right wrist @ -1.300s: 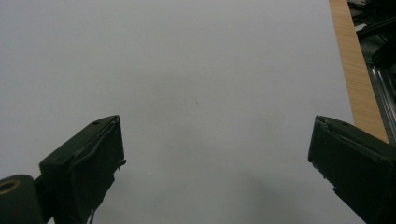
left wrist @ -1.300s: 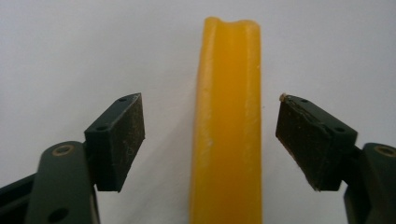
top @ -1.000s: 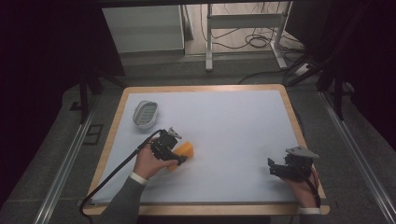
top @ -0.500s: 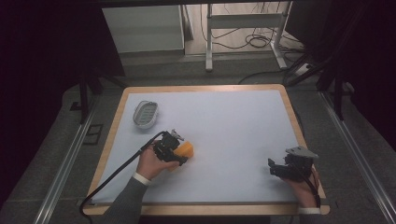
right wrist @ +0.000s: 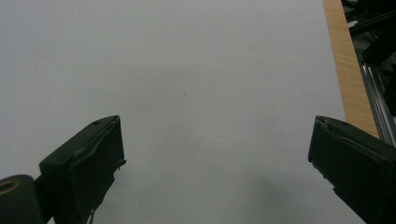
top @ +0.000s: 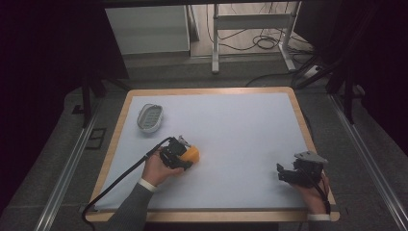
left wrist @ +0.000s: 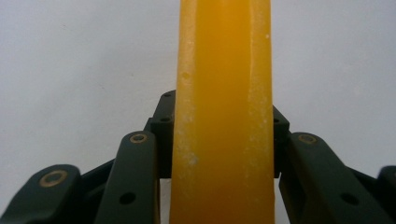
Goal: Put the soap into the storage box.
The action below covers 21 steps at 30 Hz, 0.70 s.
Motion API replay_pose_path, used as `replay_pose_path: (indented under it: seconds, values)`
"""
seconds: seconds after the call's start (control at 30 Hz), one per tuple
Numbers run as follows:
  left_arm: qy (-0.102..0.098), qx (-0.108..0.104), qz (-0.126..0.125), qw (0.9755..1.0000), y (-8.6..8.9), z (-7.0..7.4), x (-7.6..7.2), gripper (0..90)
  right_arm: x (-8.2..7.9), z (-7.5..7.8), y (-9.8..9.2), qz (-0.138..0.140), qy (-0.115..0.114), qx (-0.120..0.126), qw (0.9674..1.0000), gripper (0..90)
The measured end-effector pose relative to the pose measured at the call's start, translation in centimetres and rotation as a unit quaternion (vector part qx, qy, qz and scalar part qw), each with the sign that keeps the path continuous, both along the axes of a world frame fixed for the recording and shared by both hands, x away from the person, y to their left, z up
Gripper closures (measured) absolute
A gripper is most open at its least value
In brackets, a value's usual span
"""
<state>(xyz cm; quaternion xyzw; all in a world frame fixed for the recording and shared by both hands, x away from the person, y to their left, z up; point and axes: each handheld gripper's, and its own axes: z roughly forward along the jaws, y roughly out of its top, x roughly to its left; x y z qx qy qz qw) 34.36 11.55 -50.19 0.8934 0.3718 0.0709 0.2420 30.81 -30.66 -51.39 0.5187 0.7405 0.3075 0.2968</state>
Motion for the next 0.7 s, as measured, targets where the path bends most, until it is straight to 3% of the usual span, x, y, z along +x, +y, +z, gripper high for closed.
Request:
replay_pose_path:
  seconds: [0.33,0.7]
  values:
    - [0.007,-0.013,0.0,0.9999,0.3,0.2,0.3,60.9,0.0,0.1,-0.1,-0.003,-0.003,0.0,1.0,3.4]
    - [-0.011,-0.036,0.011,0.9992,1.6,1.9,0.2,61.0,-0.1,0.2,-0.2,-0.004,-0.005,0.0,1.0,3.4]
